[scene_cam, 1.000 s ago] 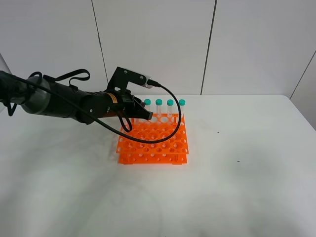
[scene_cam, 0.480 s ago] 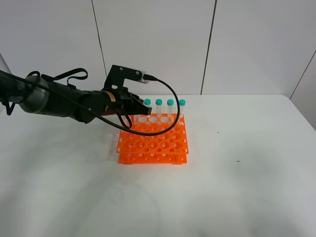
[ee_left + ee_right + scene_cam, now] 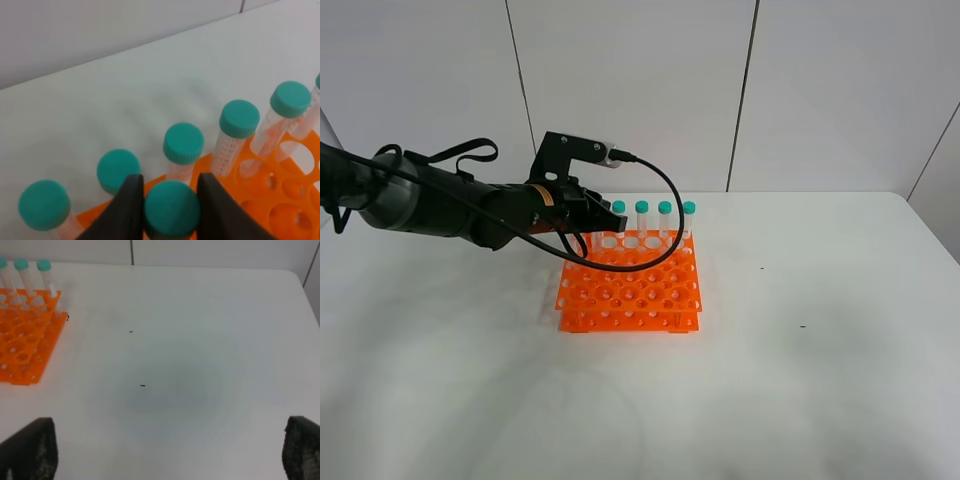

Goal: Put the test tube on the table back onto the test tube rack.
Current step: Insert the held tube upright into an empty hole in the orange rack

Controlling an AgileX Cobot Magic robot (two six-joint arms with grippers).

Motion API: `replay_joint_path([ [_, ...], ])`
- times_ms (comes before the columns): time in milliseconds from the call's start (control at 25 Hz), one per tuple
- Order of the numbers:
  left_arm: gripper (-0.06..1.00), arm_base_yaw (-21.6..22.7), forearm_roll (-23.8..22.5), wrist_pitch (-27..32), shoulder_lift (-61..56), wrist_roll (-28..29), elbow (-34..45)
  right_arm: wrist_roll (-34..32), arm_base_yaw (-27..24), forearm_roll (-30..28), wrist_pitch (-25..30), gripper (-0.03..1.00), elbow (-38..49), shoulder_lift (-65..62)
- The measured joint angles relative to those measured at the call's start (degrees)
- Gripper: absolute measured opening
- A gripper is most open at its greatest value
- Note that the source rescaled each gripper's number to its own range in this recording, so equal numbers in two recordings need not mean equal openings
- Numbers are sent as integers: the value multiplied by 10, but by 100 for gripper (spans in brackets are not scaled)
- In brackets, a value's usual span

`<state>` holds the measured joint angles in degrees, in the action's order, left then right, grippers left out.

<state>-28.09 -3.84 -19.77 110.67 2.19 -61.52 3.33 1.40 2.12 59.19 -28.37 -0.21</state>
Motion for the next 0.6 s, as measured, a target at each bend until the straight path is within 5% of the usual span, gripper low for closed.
replay_joint_path([
  [600, 0, 1, 0, -2, 24, 1, 0, 0, 0, 0, 0, 100, 0, 0],
])
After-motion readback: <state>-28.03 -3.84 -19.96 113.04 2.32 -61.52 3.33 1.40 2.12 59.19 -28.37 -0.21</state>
